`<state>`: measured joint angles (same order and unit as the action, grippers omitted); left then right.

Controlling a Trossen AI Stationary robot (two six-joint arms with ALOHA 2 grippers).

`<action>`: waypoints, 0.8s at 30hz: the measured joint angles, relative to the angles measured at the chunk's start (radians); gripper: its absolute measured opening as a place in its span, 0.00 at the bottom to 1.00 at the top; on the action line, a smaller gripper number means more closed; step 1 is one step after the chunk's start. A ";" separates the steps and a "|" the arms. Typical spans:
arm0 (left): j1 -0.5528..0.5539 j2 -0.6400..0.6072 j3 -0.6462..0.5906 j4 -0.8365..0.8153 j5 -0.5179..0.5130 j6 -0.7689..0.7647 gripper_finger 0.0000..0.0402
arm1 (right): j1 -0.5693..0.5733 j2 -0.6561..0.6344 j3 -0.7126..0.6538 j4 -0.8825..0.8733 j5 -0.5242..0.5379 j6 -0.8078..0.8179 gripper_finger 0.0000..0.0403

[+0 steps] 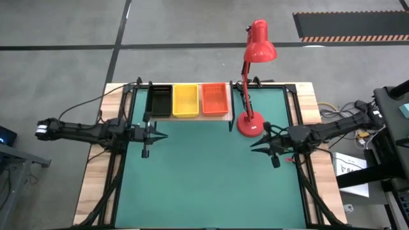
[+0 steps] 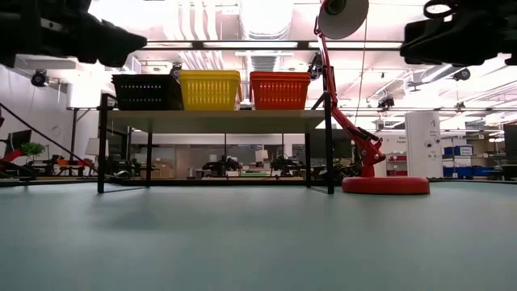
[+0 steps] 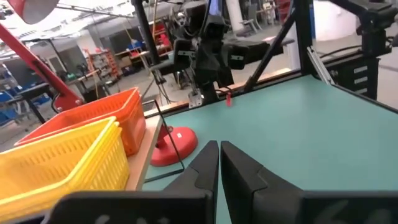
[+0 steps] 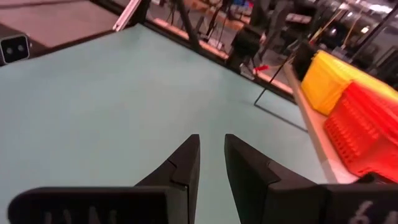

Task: Stack baskets on shelf by color
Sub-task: Return to Home Position

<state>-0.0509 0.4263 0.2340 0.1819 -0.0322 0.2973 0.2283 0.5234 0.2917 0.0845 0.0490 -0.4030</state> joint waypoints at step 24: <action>0.000 -0.405 -0.223 0.016 -0.001 -0.006 0.00 | 0.000 -0.523 -0.117 -0.204 0.049 -0.059 0.17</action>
<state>-0.0505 0.0216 0.0107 0.1982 -0.0334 0.2913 0.2282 0.0007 0.1743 -0.1197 0.0981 -0.4616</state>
